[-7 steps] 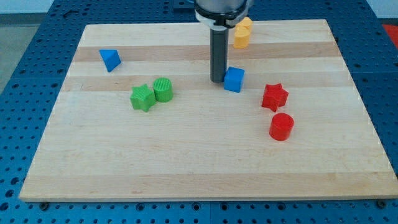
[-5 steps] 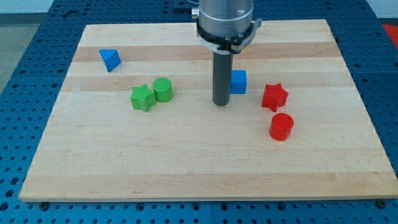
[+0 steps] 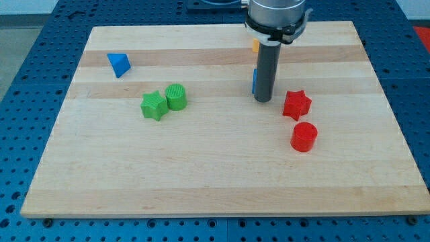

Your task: Move the blue cube a bit up and right

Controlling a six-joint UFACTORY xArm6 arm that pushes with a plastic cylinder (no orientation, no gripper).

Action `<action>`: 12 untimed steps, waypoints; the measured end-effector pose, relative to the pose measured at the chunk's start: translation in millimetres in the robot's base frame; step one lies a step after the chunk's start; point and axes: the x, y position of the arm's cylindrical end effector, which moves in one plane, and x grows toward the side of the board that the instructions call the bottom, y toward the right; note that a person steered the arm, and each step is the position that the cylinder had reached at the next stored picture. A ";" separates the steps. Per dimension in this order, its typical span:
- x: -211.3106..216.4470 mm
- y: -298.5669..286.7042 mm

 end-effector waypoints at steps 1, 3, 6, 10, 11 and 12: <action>-5.0 0.0; -15.5 -20.4; -45.7 -60.0; -61.3 -3.9; -61.3 13.2; -61.3 18.6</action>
